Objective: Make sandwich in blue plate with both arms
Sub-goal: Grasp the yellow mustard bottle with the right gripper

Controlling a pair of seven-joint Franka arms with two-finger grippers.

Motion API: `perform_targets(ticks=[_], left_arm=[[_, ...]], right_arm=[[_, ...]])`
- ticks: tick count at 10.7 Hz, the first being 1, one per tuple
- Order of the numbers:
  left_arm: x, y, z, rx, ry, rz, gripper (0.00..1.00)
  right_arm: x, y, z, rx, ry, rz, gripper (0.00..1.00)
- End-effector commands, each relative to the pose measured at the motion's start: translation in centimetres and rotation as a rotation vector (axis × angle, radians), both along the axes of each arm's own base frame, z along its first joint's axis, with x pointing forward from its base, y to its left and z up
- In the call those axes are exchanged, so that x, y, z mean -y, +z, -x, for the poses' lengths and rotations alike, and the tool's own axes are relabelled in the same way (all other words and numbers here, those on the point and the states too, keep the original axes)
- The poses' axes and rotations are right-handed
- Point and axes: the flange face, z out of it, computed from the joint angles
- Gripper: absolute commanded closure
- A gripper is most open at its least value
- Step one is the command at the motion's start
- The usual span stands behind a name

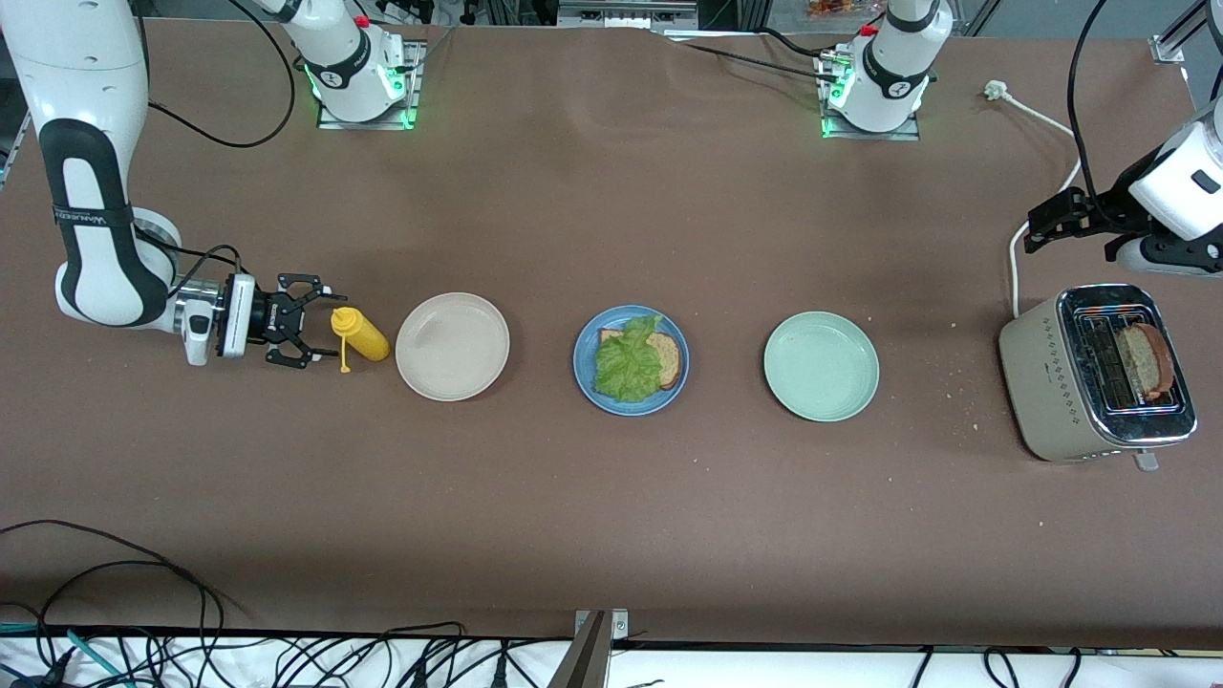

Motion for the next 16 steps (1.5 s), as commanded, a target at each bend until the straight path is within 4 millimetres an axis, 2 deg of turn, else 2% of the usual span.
perform_targets(ticks=[1, 5, 6, 8, 9, 13, 15, 16], left_arm=[[-0.2, 0.4, -0.1, -0.005, -0.004, -0.014, 0.00], [-0.2, 0.4, -0.1, -0.005, -0.006, -0.013, 0.00], [-0.2, 0.4, -0.1, -0.005, -0.006, -0.013, 0.00], [-0.2, 0.5, -0.2, -0.003, -0.004, -0.014, 0.00], [-0.2, 0.5, -0.2, -0.003, -0.004, -0.014, 0.00], [-0.2, 0.4, -0.1, -0.005, -0.004, -0.014, 0.00], [-0.2, 0.4, -0.1, -0.005, -0.004, -0.014, 0.00], [-0.2, 0.4, -0.1, -0.005, -0.004, -0.014, 0.00]], right_arm=[[-0.7, -0.6, -1.2, 0.077, 0.046, -0.088, 0.00], [-1.3, -1.7, -1.6, 0.066, 0.052, -0.121, 0.00], [-1.4, -1.8, -1.6, 0.066, 0.050, -0.124, 0.12], [-1.3, -1.9, -1.9, 0.068, 0.052, -0.120, 0.75], [-1.3, -1.6, -2.4, 0.073, 0.052, -0.118, 0.81], [-1.3, 2.4, -6.4, 0.077, 0.124, -0.014, 0.88], [-1.9, 5.7, -8.7, 0.029, 0.170, 0.085, 0.88], [-2.9, 7.3, -9.9, 0.013, 0.197, 0.140, 0.88]])
